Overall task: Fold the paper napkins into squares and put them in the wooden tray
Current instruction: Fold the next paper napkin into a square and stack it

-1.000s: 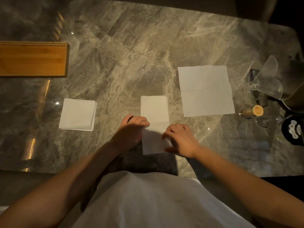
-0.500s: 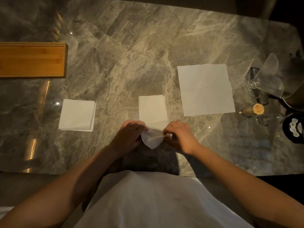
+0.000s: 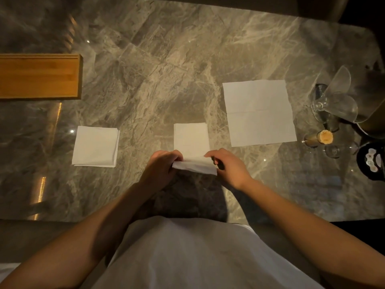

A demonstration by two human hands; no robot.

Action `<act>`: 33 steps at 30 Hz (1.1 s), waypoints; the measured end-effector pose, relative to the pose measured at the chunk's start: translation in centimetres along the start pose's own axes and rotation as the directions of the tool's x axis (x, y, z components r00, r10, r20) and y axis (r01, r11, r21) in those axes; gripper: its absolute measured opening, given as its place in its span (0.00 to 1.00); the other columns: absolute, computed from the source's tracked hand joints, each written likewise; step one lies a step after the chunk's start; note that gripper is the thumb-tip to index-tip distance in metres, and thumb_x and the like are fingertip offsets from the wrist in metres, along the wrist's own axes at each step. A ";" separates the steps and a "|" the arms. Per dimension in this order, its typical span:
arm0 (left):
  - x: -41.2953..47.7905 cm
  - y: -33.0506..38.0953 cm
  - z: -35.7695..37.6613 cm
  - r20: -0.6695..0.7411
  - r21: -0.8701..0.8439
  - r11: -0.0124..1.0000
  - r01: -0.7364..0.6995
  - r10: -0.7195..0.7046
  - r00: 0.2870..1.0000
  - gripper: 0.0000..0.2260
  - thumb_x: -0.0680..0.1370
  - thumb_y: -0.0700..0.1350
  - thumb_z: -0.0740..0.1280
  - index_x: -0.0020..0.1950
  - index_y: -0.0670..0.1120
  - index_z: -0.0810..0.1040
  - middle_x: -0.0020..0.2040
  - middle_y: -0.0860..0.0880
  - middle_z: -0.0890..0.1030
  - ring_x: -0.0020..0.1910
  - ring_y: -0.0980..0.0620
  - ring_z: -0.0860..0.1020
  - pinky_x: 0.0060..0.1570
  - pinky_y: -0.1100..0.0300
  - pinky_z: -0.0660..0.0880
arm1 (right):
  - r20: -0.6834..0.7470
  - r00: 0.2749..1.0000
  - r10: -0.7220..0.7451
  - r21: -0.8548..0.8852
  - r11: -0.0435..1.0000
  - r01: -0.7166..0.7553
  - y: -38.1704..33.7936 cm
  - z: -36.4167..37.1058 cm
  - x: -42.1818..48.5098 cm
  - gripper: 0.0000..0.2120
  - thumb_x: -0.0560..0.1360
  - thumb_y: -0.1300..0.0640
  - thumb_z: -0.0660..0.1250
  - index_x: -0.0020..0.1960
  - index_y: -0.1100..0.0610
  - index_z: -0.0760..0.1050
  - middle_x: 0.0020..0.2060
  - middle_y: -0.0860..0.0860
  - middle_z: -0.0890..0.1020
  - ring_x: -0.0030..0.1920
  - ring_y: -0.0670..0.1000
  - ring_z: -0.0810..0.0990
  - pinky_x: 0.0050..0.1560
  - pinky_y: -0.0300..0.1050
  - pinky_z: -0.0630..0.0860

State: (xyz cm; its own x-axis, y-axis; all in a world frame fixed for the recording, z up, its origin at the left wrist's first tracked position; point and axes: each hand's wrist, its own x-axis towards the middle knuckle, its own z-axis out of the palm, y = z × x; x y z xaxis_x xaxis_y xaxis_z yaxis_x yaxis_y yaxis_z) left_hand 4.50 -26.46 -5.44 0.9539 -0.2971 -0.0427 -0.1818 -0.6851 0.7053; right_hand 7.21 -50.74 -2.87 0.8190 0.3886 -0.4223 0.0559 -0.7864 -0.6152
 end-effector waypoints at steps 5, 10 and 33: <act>0.2 0.5 0.0 -0.027 0.065 0.996 0.058 -0.056 0.998 0.05 0.76 0.45 0.64 0.46 0.45 0.77 0.39 0.49 0.81 0.36 0.51 0.78 0.40 0.63 0.72 | -0.080 0.991 0.103 -0.044 0.993 -0.107 -0.4 0.6 0.8 0.08 0.76 0.52 0.66 0.45 0.55 0.79 0.43 0.53 0.80 0.42 0.55 0.78 0.45 0.53 0.77; 0.5 0.4 0.0 -0.051 0.122 0.966 0.227 -0.222 0.974 0.09 0.76 0.46 0.65 0.38 0.48 0.68 0.32 0.51 0.73 0.30 0.52 0.71 0.37 0.59 0.65 | -0.059 0.987 0.151 -0.063 0.986 -0.155 -0.2 0.9 1.1 0.14 0.76 0.50 0.63 0.36 0.57 0.74 0.39 0.53 0.78 0.39 0.55 0.77 0.41 0.50 0.74; 1.9 0.2 0.3 -0.004 0.061 0.928 0.368 -0.368 0.930 0.09 0.79 0.49 0.61 0.48 0.47 0.78 0.42 0.49 0.81 0.40 0.50 0.78 0.54 0.49 0.75 | -0.085 0.981 0.175 0.076 0.983 -0.169 0.0 0.7 1.3 0.18 0.76 0.47 0.64 0.33 0.55 0.66 0.28 0.46 0.70 0.32 0.49 0.69 0.33 0.46 0.64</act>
State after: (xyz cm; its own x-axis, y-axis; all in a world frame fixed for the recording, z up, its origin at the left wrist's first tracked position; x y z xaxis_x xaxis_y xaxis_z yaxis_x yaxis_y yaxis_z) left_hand 6.21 -27.34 -5.55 0.9547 -0.0212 -0.2969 0.1678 -0.7854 0.5958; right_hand 7.85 -49.94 -3.90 0.8618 0.2024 -0.4651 -0.1270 -0.8017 -0.5841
